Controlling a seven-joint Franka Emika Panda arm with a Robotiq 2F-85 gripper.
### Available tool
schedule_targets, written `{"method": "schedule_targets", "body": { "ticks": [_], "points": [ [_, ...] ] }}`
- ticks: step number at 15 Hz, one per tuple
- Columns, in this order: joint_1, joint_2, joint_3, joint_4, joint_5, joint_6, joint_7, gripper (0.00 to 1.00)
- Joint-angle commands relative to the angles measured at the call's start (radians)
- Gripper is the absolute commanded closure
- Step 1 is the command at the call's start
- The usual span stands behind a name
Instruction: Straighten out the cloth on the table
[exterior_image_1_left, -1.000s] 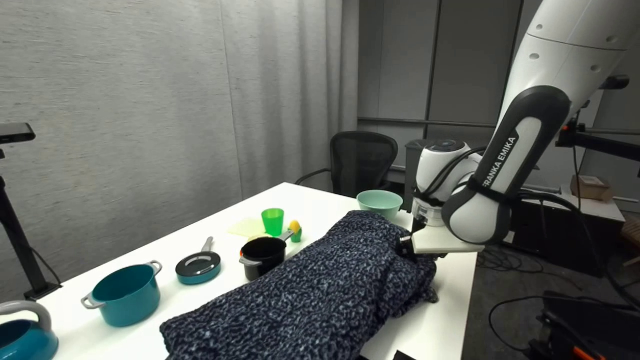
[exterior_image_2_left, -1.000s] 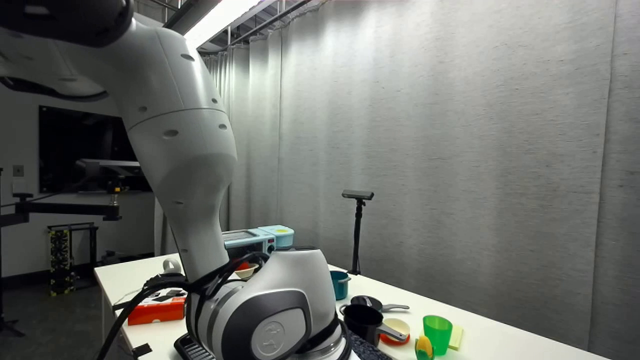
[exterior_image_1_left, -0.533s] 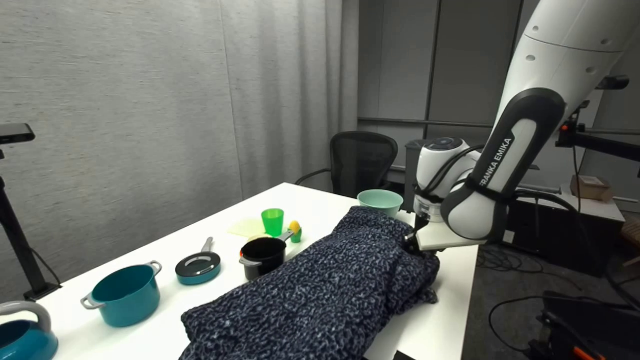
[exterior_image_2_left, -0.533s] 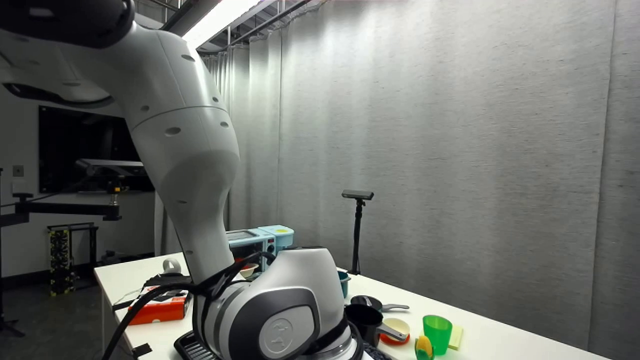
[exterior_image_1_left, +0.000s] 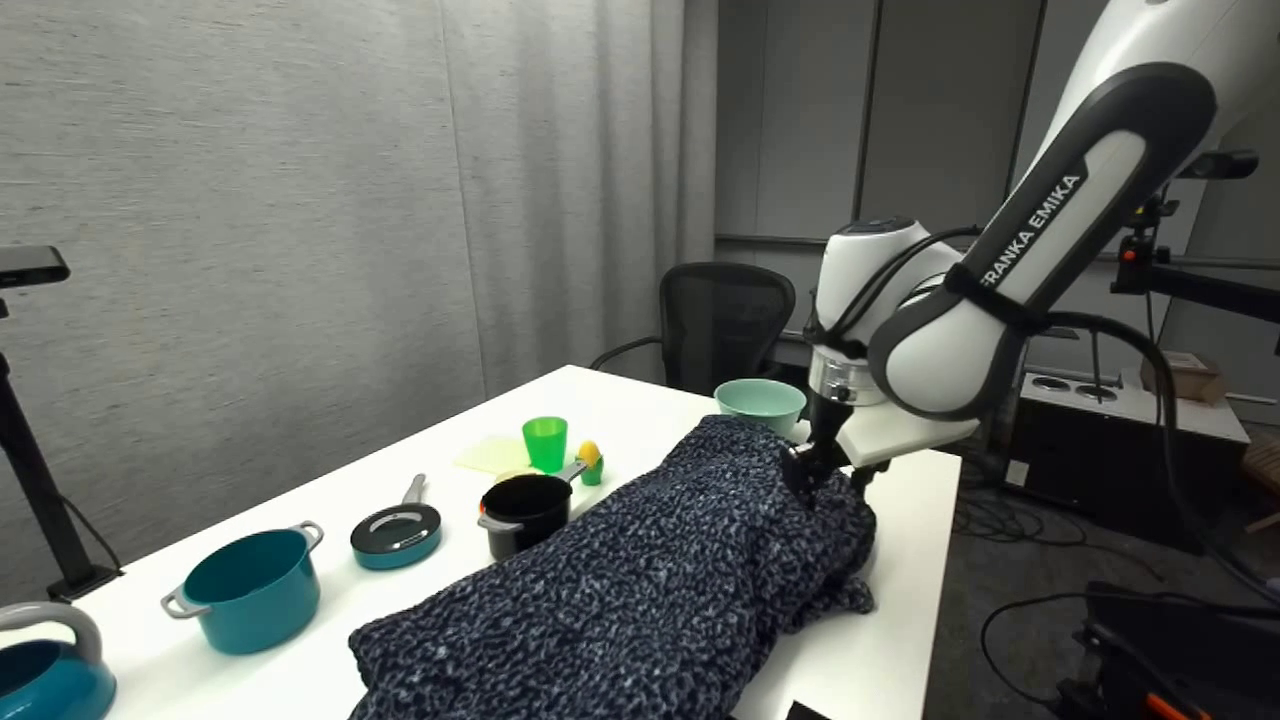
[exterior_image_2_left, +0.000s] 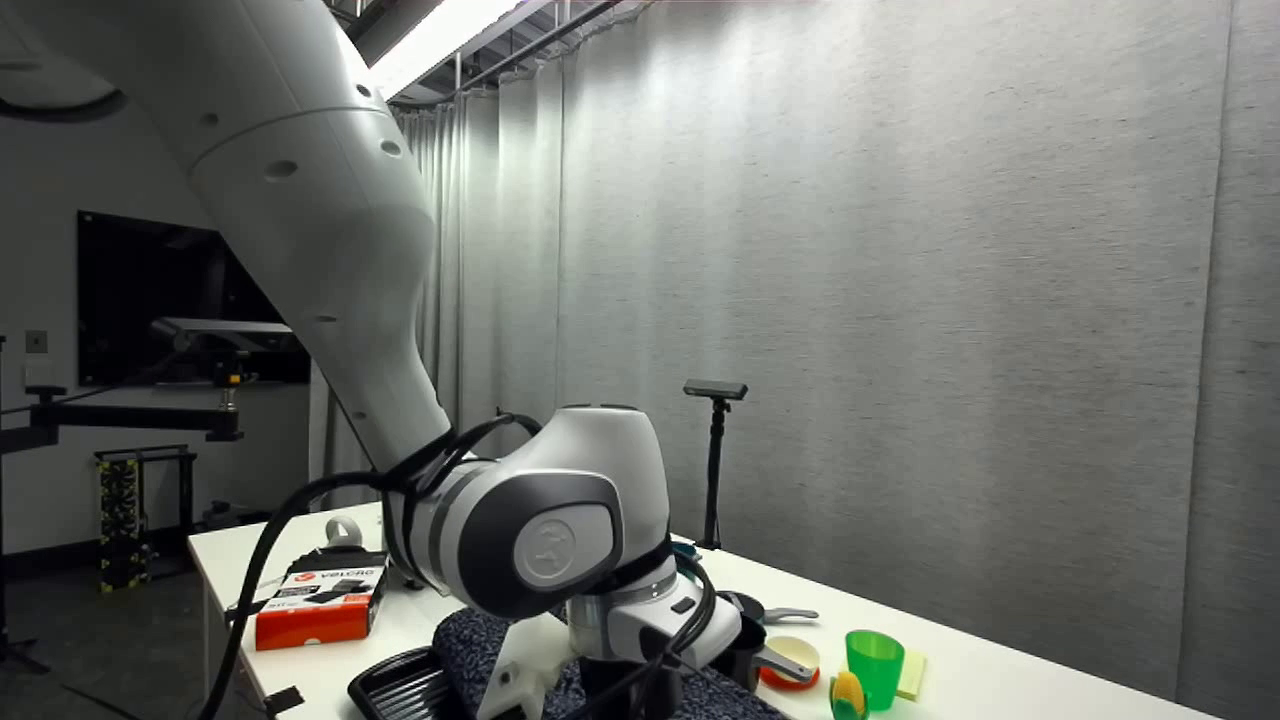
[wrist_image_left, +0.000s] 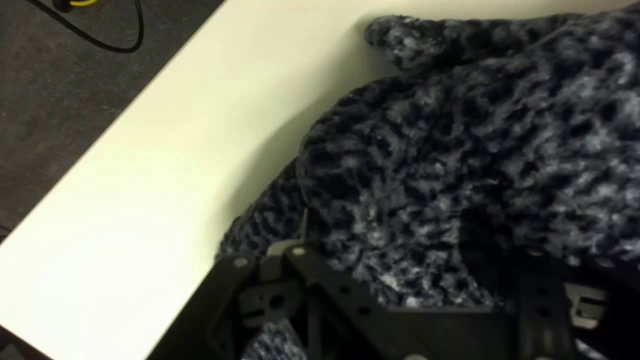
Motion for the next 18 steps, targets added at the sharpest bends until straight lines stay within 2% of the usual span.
{"method": "schedule_targets", "body": {
  "ticks": [1,6,12,16,18],
  "points": [
    [-0.112,-0.112,0.145,-0.015,0.106,-0.089,-0.199,0.00],
    [-0.175,-0.163,0.249,-0.009,0.272,-0.099,-0.390,0.00],
    [-0.183,-0.103,0.334,0.041,0.587,-0.144,-0.565,0.00],
    [-0.182,-0.029,0.379,0.087,0.664,-0.180,-0.605,0.00],
    [-0.177,-0.004,0.396,0.108,0.640,-0.183,-0.600,0.00]
  ]
}}
